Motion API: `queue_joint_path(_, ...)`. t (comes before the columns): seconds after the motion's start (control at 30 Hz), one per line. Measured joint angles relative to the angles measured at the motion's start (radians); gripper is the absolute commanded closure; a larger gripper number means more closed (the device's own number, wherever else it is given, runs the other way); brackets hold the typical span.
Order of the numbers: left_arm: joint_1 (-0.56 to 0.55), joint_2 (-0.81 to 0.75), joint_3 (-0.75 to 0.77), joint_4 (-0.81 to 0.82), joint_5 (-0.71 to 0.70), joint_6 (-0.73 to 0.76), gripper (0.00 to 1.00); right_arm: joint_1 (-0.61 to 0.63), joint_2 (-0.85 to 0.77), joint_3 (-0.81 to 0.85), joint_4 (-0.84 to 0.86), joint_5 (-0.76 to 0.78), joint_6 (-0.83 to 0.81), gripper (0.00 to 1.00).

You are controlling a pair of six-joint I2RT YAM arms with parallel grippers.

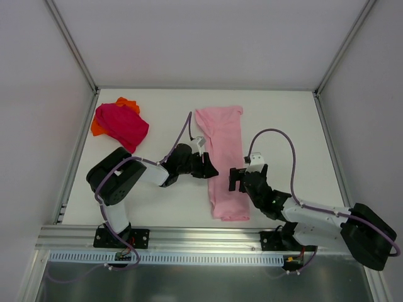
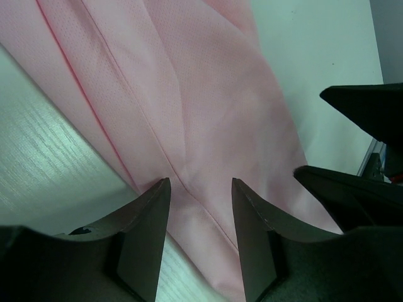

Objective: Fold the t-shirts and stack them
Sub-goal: Rotate the tshirt 90 degrees

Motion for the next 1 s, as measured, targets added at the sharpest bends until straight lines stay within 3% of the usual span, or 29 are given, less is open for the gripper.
queue_joint_path(0.27,0.000,0.000,0.000,0.000,0.007,0.000,0.56,0.080,-0.230,-0.010,-0.066,0.016,0.003,0.00)
queue_joint_path(0.37,0.000,0.000,0.000,0.000,0.015,0.000,0.56,0.109,-0.210,-0.010,-0.105,0.033,0.027,0.01)
queue_joint_path(0.5,0.000,0.000,0.002,0.002,0.016,0.000,0.57,0.245,-0.143,0.013,-0.183,0.114,0.071,0.01)
queue_joint_path(0.63,0.000,0.000,0.002,0.001,0.016,0.000,0.57,0.373,0.022,0.130,-0.294,0.221,0.124,0.01)
queue_joint_path(0.8,0.001,0.000,0.002,-0.007,0.004,0.008,0.57,0.386,0.125,0.152,-0.310,0.267,0.158,0.01)
queue_joint_path(1.0,0.050,-0.024,-0.010,-0.006,-0.006,0.007,0.57,0.386,0.059,0.136,-0.336,0.294,0.175,0.01)
